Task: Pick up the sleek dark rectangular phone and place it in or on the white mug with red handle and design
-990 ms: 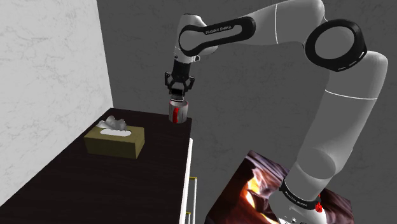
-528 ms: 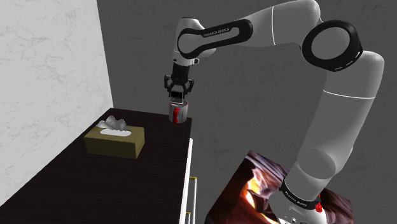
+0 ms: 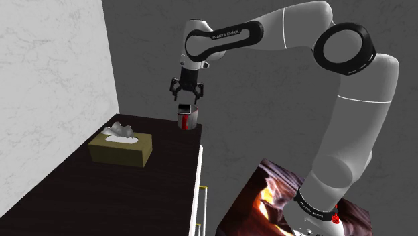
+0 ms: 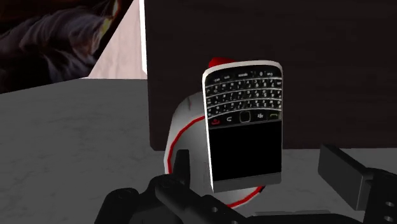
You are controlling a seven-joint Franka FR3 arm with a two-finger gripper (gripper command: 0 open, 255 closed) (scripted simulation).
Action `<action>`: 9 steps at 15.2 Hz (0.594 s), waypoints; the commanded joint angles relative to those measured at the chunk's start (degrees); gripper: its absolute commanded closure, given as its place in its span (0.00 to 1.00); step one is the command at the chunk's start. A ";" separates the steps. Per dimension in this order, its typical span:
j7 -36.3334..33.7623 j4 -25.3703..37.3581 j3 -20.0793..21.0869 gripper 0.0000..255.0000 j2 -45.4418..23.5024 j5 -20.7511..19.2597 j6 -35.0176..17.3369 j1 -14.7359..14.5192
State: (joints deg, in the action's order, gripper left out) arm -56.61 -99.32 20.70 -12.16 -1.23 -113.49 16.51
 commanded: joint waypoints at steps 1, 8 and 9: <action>7.11 1.18 -0.19 0.00 0.29 0.37 2.73 1.58; 7.14 2.35 0.11 0.00 0.55 0.42 4.16 1.89; 7.13 2.35 0.14 0.00 0.55 0.41 4.16 1.92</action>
State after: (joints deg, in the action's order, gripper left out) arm -49.27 -97.28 21.62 -11.40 0.00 -104.95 17.85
